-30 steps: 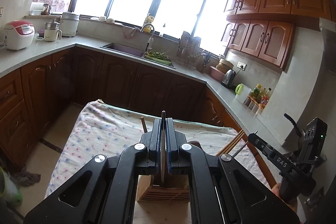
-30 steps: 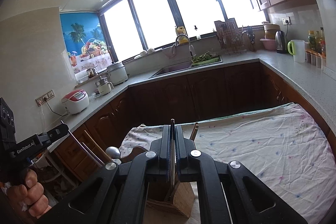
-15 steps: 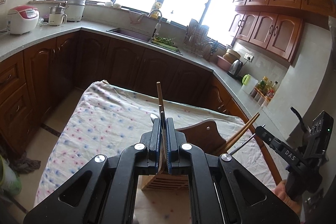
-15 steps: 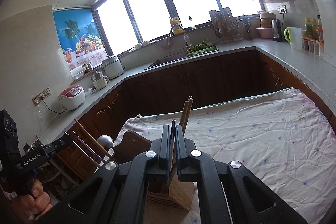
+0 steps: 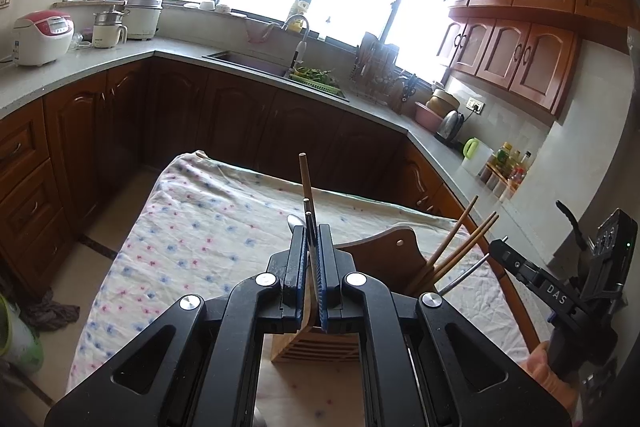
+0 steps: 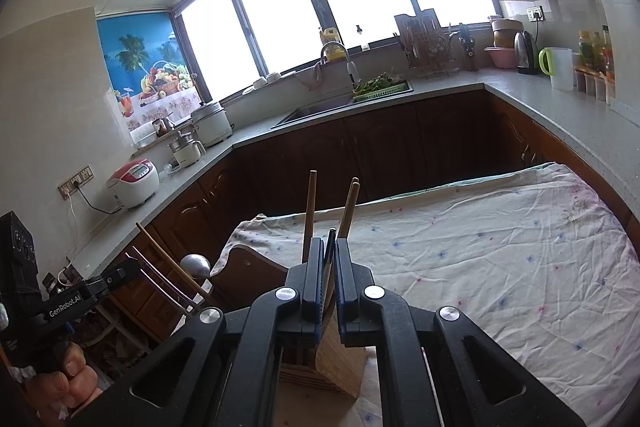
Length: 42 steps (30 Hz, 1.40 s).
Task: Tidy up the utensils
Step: 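Open both tools to drop the steel chopsticks into the holder, then withdraw both open tools from the holder back over the cloth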
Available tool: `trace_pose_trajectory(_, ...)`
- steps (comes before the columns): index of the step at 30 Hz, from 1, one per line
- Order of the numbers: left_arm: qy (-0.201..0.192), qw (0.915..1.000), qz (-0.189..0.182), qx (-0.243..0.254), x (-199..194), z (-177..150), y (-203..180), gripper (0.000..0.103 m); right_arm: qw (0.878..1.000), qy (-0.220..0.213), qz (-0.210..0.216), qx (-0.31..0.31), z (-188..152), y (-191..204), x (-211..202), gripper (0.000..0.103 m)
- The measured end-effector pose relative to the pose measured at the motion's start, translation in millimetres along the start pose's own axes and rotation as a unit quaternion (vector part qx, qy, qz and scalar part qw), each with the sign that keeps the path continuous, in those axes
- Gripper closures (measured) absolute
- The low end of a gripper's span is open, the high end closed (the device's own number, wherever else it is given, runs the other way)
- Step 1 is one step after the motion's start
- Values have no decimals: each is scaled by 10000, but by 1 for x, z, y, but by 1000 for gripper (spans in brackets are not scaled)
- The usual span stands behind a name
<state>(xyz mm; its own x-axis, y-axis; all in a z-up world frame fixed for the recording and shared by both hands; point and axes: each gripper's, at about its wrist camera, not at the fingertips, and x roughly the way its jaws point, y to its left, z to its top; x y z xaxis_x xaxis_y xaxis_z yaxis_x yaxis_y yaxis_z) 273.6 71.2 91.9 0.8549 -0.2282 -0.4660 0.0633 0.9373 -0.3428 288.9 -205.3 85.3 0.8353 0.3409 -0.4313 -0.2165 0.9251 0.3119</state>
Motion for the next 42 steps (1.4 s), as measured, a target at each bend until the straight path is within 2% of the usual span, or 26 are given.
trace_pose_trajectory(10,119,9999,2,-20,0,-1,0,99,9999,62,70,101,-1,-2,2,92)
trace_pose_trajectory(11,144,9999,3,-35,1,0,0,96,9999,68,71,118,-1,-2,2,92)
trace_pose_trajectory(12,158,9999,-12,-54,1,-1,1,94,9999,72,72,131,-1,-2,2,88)
trace_pose_trajectory(14,160,9998,1,-91,-1,-2,2,76,9998,67,84,147,-2,-2,0,70)
trace_pose_trajectory(15,139,9998,35,-99,-2,-3,3,72,9998,41,96,143,-3,-2,-1,52)
trace_pose_trajectory(16,119,9999,73,-97,-4,-3,3,67,9999,6,94,131,-3,-1,-3,45)
trace_pose_trajectory(18,120,9998,125,-109,-5,-5,4,61,9999,-7,90,116,-3,-1,-5,45)
trace_pose_trajectory(23,137,9995,236,-128,-8,-8,7,43,9999,-20,98,109,-5,1,-7,35)
trace_pose_trajectory(29,133,9991,406,-39,-14,-13,6,31,9998,-15,176,102,-9,3,-13,29)
trace_pose_trajectory(42,100,9986,509,43,-31,-19,6,26,9996,-59,264,55,-15,10,-30,19)
